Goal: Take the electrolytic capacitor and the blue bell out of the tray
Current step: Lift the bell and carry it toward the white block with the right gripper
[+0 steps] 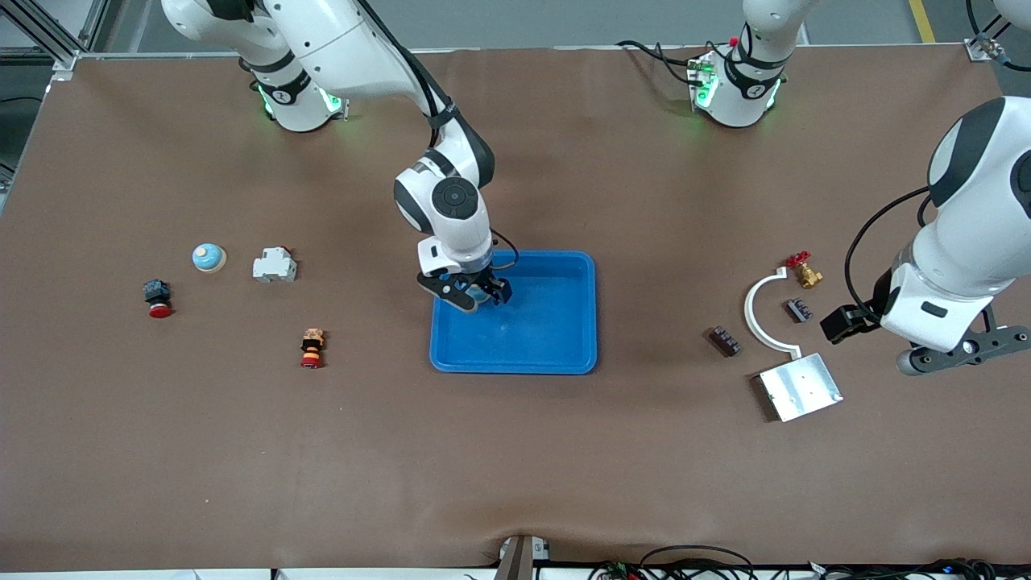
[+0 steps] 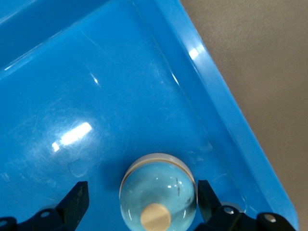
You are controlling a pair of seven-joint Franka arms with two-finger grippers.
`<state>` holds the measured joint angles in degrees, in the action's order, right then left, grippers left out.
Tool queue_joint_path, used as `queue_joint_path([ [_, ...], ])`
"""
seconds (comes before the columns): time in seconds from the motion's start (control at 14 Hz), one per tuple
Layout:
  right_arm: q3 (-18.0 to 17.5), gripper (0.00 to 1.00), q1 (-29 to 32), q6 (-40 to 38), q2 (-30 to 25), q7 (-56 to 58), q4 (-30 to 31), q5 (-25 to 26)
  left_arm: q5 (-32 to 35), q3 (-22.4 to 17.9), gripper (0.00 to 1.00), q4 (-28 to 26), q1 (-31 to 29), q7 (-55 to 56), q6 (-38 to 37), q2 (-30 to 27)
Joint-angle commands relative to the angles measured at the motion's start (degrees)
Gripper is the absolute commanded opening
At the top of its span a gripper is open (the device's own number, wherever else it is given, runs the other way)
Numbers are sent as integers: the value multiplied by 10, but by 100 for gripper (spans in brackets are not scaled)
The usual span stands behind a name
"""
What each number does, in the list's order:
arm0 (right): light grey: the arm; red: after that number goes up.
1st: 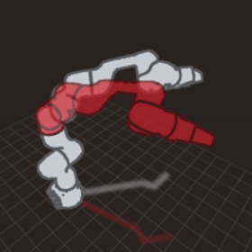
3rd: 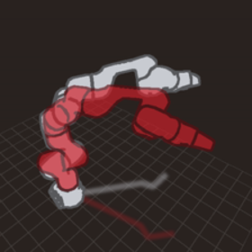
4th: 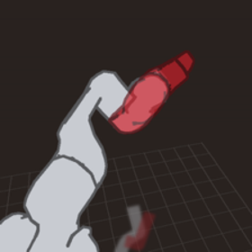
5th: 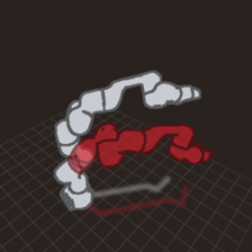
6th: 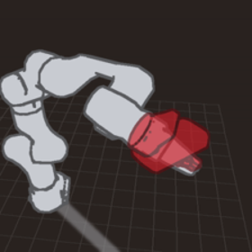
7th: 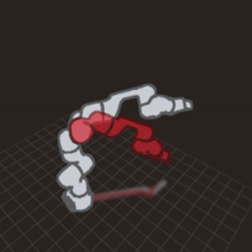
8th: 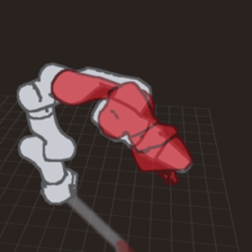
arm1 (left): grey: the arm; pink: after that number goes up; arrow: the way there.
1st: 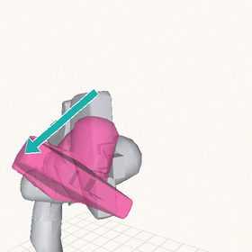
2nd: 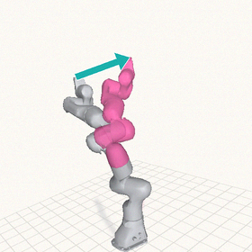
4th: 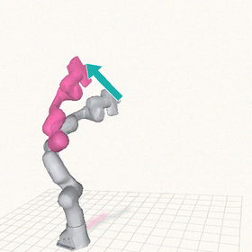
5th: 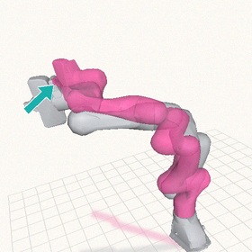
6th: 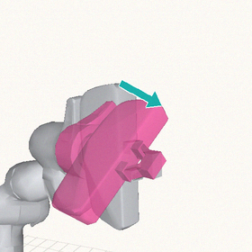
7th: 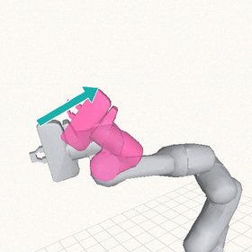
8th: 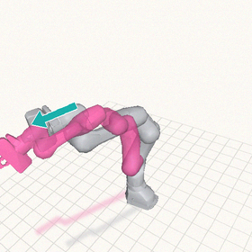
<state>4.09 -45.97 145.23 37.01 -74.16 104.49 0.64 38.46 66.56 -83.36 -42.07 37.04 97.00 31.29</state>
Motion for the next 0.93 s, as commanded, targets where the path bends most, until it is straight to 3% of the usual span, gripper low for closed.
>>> queue_joint_path([
  [0.0, 0, 87, 0, -1, 13, -19, -15, 22, -6, 15, 100, 6, -4, -11, -14, -10],
  [0.28, 0, 0, 0, -4, 13, -19, -15, 32, -5, 20, 100, 6, -4, -11, -15, -22],
  [0.64, -2, 0, 20, -40, 3, -5, -38, 23, -42, 11, 100, 6, 13, -8, -13, -33],
  [0.71, -3, 0, 26, -80, 1, 13, -59, 23, -53, -15, 100, 12, 42, -7, -13, -46],
  [0.85, -5, 0, 47, -156, -19, 57, -88, 20, -129, -133, 100, 12, 123, -14, -11, -110],
])
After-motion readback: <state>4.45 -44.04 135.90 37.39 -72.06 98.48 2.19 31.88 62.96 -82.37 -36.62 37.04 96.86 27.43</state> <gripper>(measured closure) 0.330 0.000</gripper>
